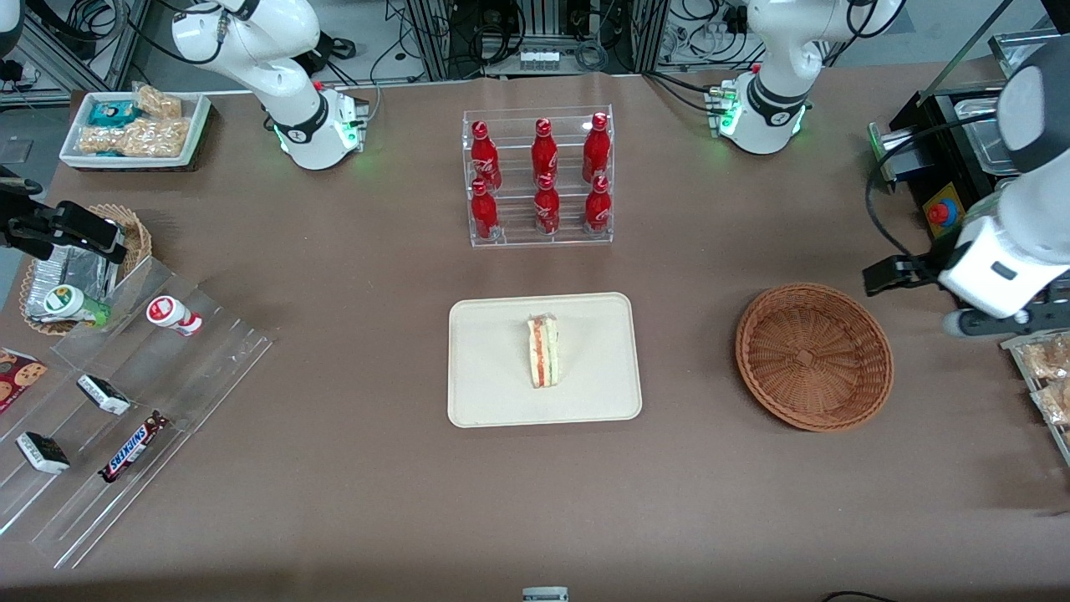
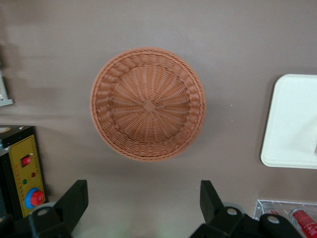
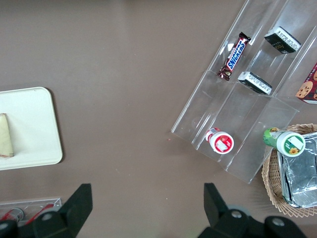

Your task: Place sandwich from basket to tray

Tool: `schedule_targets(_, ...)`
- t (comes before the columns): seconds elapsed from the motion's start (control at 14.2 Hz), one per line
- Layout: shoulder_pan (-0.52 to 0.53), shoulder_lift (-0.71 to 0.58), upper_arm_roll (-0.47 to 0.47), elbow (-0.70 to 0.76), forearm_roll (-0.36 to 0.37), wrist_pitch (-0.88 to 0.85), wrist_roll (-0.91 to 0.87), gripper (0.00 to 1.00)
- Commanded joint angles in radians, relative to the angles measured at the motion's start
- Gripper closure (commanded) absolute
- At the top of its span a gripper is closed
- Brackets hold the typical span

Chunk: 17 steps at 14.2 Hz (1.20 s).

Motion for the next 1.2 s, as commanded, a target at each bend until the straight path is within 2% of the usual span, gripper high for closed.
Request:
schedule_targets(0.0,0.003,-0.022,0.014,0.003,-0.019,-0.020,0.013,0.00)
schedule_targets(0.35,0.003,-0.067,0.039,-0.012,-0.025,-0.023,0.013,0.00)
schedule_targets(0.77,0.003,-0.125,0.039,-0.106,-0.033,0.005,0.021,0.00)
schedule_targets(0.98,0.003,-0.171,0.040,-0.214,-0.032,0.083,0.021,0.00)
schedule_targets(1.12,0.003,-0.185,0.040,-0.238,-0.032,0.097,0.021,0.00)
